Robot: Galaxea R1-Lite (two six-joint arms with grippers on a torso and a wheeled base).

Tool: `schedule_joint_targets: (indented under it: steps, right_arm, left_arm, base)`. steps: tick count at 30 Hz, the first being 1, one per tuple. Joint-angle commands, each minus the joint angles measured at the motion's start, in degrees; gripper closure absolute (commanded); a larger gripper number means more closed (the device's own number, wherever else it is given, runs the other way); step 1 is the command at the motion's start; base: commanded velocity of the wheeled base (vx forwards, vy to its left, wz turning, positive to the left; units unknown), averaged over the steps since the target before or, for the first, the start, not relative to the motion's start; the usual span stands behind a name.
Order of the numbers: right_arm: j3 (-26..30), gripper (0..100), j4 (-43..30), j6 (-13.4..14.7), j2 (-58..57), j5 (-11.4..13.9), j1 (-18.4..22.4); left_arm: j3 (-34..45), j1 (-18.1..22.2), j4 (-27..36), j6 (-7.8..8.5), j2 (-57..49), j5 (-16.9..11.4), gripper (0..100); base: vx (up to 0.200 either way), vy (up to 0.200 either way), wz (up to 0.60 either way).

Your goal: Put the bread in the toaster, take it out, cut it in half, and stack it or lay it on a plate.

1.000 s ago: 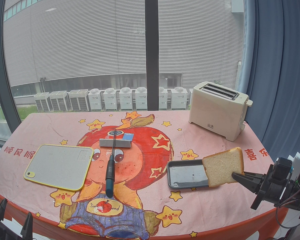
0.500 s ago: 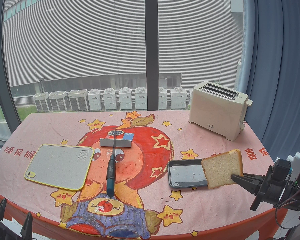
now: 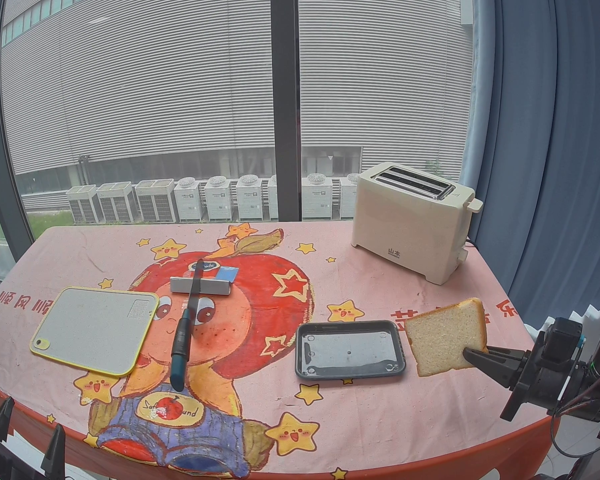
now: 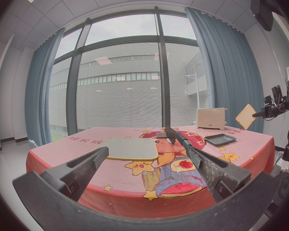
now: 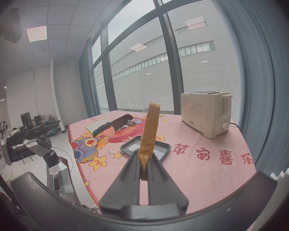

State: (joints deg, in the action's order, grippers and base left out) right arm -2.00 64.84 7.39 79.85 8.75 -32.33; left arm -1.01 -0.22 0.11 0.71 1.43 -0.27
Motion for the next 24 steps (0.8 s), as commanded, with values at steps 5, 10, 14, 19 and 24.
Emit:
schedule_joint_targets:
  steps: [5,10,14,19,24]
  right_arm:
    - [0.1,100,0.0,0.0,0.1,0.0,0.2]
    - [0.1,100,0.0,0.0,0.0,0.0,0.2]
    - [0.0,100,0.1,-0.1,0.0,0.0,0.3]
    - [0.1,100,0.0,-2.5,-0.4,0.1,1.6]
    - [0.2,100,0.0,-3.9,-0.8,1.6,2.4]
  left_arm:
    - [1.0,0.0,0.0,0.0,0.0,0.0,0]
    - [1.0,0.0,0.0,0.08,0.0,0.1,0]
    - [0.9,0.0,0.0,0.08,0.0,0.0,0]
    - [0.9,0.0,-0.1,0.0,0.0,-0.1,0]
    - [1.0,-0.1,0.0,0.17,0.0,-0.1,0]
  base:
    - [0.0,0.0,0.0]
    - [0.0,0.0,0.0]
    - [0.0,0.0,0.0]
    - [0.0,0.0,0.0]
    - [0.0,0.0,0.0]
